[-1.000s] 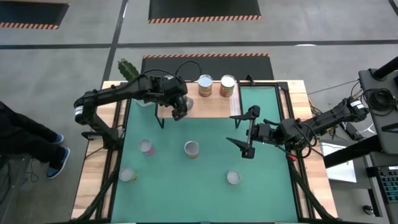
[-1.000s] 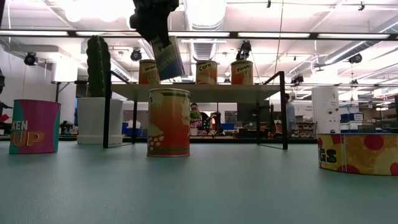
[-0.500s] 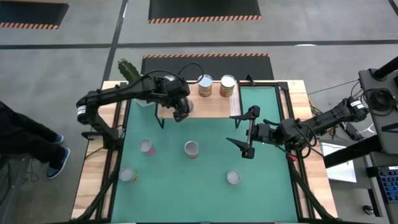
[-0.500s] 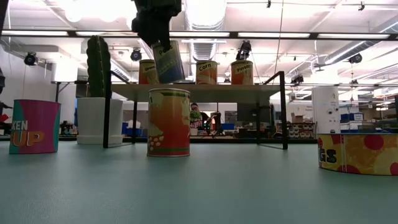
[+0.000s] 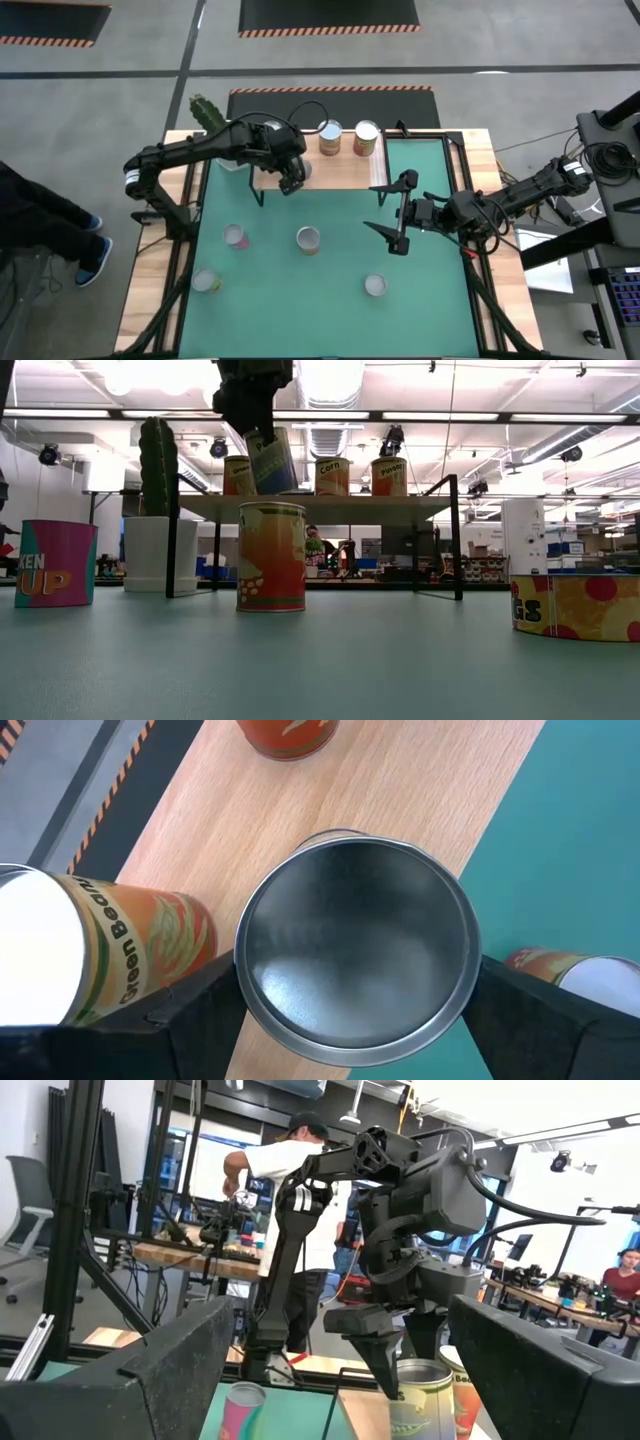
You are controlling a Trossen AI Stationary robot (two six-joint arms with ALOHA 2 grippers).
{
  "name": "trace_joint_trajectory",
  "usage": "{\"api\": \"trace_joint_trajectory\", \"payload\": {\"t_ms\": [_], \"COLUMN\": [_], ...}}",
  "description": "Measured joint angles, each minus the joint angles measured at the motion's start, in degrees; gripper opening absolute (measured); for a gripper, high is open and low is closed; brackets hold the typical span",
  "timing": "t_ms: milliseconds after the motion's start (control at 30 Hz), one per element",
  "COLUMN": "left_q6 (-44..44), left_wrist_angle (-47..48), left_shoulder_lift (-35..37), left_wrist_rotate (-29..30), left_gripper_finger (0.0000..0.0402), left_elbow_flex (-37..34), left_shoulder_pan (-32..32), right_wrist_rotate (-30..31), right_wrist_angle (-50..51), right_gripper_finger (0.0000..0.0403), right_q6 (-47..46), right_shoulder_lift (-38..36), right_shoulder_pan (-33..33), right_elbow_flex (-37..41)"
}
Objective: Pick and place cans onto a shelf
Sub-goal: Put the canned peas on the shelf
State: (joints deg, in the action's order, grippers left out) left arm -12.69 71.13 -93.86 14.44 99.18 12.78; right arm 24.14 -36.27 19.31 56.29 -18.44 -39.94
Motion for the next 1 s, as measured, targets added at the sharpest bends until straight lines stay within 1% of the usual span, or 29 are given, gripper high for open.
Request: {"api": "trace_joint_trajectory", "payload": {"t_ms": [1000], "left_q6": [0.2], "left_wrist_angle": [-2.2], "left_shoulder_lift": [-0.1], "left_wrist_rotate": [0.2], "left_gripper_finger": [0.0313], "left_elbow_flex": [-1.4], "left_shoulder_pan": [0.0], "right_wrist_rotate": [0.0], "right_wrist_angle": [0.0], "right_gripper_finger": [0.0356], "right_q6": [0.2], "right_shoulder_lift": [0.0], "right_shoulder_pan": [0.0], "right_elbow_flex": [0.0]}}
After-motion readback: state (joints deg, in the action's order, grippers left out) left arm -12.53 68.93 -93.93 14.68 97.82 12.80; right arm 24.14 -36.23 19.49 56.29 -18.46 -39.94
